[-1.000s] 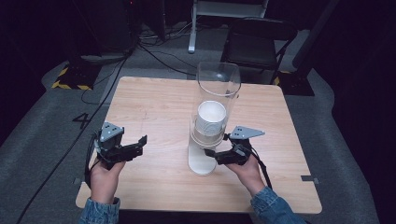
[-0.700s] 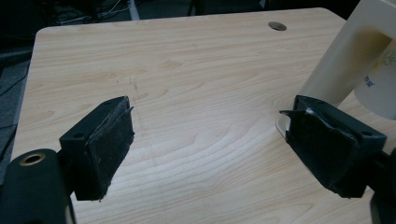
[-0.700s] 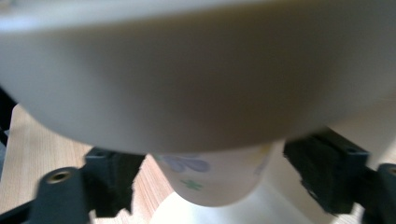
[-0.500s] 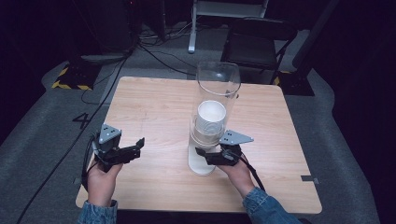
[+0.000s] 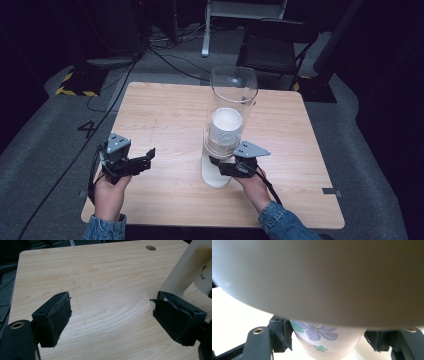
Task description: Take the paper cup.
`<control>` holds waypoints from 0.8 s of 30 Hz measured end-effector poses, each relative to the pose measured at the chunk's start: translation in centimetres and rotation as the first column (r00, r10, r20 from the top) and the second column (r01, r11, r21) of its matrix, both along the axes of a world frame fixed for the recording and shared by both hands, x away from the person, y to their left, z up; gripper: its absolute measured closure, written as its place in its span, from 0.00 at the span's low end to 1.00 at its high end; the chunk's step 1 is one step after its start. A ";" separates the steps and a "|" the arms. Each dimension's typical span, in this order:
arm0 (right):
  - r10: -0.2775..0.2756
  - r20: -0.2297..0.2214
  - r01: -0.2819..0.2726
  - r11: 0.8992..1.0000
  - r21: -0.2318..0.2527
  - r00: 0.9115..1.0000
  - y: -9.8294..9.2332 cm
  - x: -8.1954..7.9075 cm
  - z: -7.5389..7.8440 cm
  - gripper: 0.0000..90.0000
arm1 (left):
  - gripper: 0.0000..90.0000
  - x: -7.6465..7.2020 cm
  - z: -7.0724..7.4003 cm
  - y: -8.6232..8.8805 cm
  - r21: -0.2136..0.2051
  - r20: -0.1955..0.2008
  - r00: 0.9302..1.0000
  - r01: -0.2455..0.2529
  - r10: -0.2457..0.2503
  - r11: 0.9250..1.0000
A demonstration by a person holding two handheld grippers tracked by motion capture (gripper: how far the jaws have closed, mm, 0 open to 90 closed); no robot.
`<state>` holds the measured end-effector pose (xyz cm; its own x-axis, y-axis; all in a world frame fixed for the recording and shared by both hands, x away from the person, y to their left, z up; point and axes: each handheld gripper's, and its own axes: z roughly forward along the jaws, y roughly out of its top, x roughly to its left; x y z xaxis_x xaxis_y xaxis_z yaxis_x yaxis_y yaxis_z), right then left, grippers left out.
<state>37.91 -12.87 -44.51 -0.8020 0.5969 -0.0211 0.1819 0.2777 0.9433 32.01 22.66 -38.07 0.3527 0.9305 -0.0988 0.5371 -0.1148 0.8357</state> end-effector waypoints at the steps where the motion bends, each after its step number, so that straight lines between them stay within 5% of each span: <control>1: 0.000 0.003 0.000 1.000 -0.004 1.000 0.0 0.0 0.0 0.37 | 0.17 0.0 0.0 0.0 -0.001 -0.002 1.000 0.000 0.000 1.000; 13: -0.010 0.002 0.010 1.000 -0.026 1.000 -0.3 0.1 0.0 0.38 | 0.17 0.1 0.1 0.1 0.000 -0.003 1.000 0.005 -0.005 1.000; 24: -0.015 0.050 0.019 0.997 -0.076 0.999 -0.6 0.3 -0.1 0.38 | 0.17 0.2 0.1 0.3 -0.004 -0.006 1.000 0.004 -0.004 1.000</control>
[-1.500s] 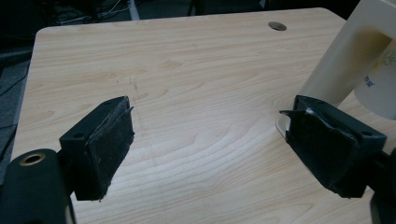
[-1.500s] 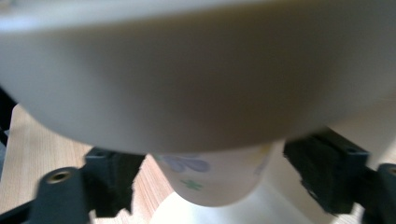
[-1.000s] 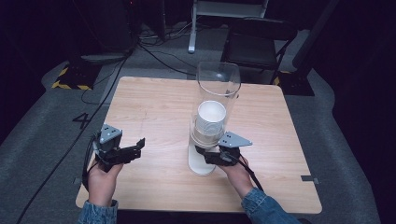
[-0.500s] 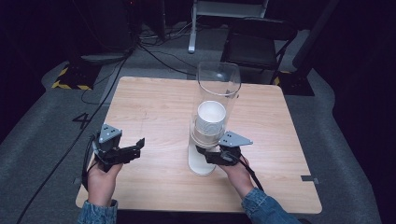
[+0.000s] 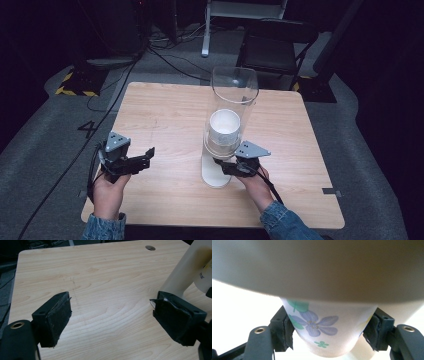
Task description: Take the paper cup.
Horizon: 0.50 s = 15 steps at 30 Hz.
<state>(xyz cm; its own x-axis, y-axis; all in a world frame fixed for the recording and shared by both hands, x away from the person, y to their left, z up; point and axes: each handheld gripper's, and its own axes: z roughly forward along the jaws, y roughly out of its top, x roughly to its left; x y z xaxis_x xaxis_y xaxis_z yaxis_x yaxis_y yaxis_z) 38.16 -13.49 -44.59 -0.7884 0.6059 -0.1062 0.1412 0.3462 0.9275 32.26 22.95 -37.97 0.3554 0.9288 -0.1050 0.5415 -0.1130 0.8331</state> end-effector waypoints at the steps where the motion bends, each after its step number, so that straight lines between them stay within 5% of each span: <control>1: 0.005 -0.001 -0.005 1.000 0.007 1.000 -0.1 0.1 -0.1 0.38 | 0.17 0.0 0.0 0.0 0.000 0.000 1.000 0.000 0.000 1.000; 9: -0.002 -0.023 0.003 0.998 0.057 1.000 0.1 -0.1 -0.5 0.39 | 0.17 0.0 -0.1 -0.1 0.002 -0.002 1.000 0.002 -0.002 1.000; 15: 0.042 -0.115 -0.028 0.993 0.114 0.992 0.4 -0.1 -0.9 0.39 | 0.17 0.1 0.0 -0.1 0.007 -0.002 1.000 0.002 -0.002 1.000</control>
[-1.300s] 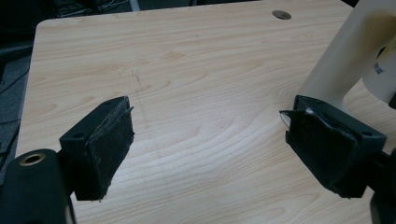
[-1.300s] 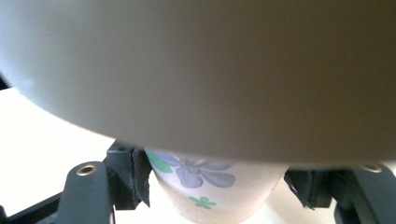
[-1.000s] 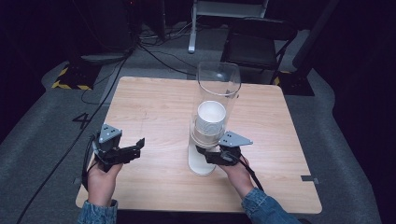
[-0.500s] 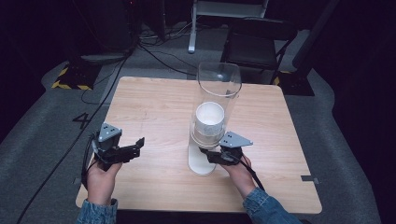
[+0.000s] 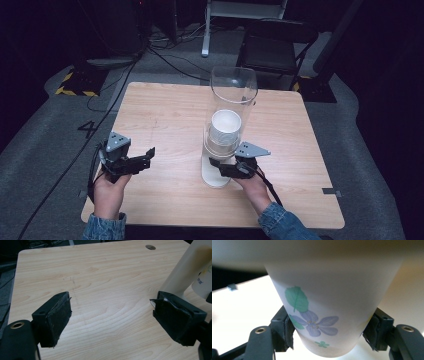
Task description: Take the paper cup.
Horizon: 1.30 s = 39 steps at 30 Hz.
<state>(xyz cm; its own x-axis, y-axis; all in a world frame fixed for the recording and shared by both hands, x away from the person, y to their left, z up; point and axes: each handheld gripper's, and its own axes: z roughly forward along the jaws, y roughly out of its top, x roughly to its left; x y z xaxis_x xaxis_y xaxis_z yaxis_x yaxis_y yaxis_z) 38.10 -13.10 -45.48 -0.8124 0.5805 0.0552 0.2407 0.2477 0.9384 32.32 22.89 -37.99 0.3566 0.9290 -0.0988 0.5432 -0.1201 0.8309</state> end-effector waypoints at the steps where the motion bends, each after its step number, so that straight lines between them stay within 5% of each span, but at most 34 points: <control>1: 0.002 -0.017 -0.002 1.000 0.015 1.000 0.0 0.0 -0.2 0.39 | 0.17 0.0 0.0 0.0 -0.004 0.000 1.000 -0.002 0.002 1.000; 16: -0.004 0.037 0.005 1.000 -0.024 0.999 -0.1 0.1 -0.7 0.39 | 0.17 0.1 -0.1 0.1 -0.008 0.000 1.000 -0.004 0.004 1.000; 39: -0.004 0.016 0.005 0.998 -0.056 1.000 -0.3 -0.1 -1.7 0.39 | 0.17 0.5 0.0 -0.2 -0.010 -0.002 1.000 0.005 -0.005 1.000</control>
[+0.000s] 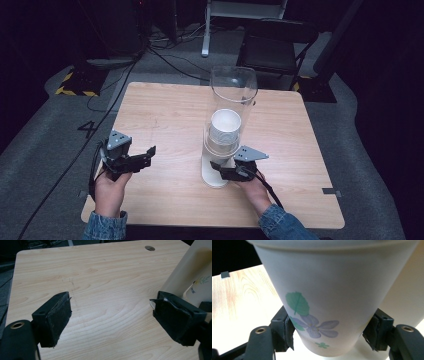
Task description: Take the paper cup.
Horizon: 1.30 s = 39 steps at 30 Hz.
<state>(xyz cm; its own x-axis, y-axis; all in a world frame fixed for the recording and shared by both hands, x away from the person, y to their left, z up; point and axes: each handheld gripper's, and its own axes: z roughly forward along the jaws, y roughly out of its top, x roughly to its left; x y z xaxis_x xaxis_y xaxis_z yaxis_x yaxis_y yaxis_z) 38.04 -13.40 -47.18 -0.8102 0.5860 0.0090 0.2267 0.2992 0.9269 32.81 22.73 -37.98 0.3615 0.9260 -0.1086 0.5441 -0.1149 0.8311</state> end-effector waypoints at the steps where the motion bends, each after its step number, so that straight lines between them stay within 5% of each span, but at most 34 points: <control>1: 0.002 -0.003 -0.002 1.000 -0.002 1.000 0.0 0.0 0.0 0.39 | 0.17 0.0 0.0 0.0 0.001 0.000 1.000 0.002 -0.002 1.000; 39: -0.022 -0.117 0.003 0.987 -0.161 0.993 -0.5 -0.5 -3.0 0.38 | 0.17 1.6 0.0 -0.8 -0.011 -0.010 1.000 0.027 -0.027 1.000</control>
